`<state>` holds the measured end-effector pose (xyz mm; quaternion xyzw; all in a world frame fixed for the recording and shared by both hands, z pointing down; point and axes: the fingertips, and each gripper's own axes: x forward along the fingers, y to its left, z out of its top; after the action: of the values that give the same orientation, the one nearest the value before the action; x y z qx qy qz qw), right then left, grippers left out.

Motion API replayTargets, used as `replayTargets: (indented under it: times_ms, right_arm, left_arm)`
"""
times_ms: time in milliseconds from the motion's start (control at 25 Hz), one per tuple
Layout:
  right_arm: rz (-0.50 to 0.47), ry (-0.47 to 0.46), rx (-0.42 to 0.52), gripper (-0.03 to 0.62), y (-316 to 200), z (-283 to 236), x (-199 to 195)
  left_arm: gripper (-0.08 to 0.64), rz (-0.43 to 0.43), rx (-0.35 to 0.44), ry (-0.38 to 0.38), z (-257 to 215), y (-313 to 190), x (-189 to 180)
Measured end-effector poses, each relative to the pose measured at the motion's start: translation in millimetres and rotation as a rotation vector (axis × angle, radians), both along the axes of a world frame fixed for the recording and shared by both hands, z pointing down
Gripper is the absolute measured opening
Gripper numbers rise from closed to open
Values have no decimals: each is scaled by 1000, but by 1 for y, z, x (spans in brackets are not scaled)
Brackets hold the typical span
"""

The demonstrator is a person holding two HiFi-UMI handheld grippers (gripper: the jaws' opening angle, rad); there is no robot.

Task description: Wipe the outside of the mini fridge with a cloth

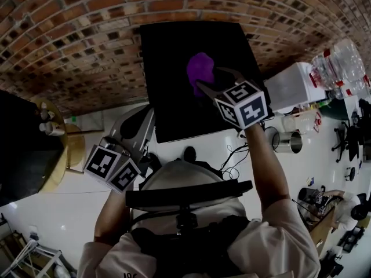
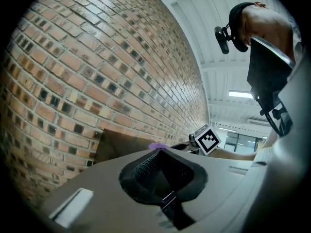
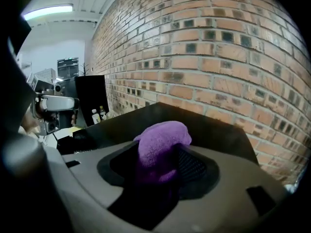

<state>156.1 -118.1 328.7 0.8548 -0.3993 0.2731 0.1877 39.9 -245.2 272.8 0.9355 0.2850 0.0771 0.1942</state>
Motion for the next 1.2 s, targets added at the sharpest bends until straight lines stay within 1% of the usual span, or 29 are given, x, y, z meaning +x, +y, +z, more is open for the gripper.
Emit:
replayTargets:
  times_ms: [80,160,280,400,600,720,880,1000,1200]
  right_arm:
    - [8,4,-8,198,3,0,3]
    - [17,0,-9,169,2,-1,6]
    - [16,-9,0,143,0,-2,9]
    - [23,-6,17,135,3,-9,11]
    - [26,51,25,135,-9,-29,26]
    - [19,57,51,135,-28,-39,35]
    - [10,79,91,135,-64,-51,50]
    - [11,38,130,135,-92,-50,64]
    - [23,-37,120,135,-134,-39,96]
  left_arm:
    - [8,6,-16,-7,1,1,1]
    - [8,8,-21,-9,0,-2,2]
    - [8,4,-24,-10,1,-2,2]
    - [8,4,-29,-10,0,-1,0]
    - [8,-13,-35,-13,0,-11,-3]
    - [8,-29,-37,-18,1,-18,-3]
    - [8,-69,-36,-14,-1,-32,-4]
    - [8,-74,-33,-14,-3,-38,-5]
    - [8,-71,-24,-22,-3,-48,-5]
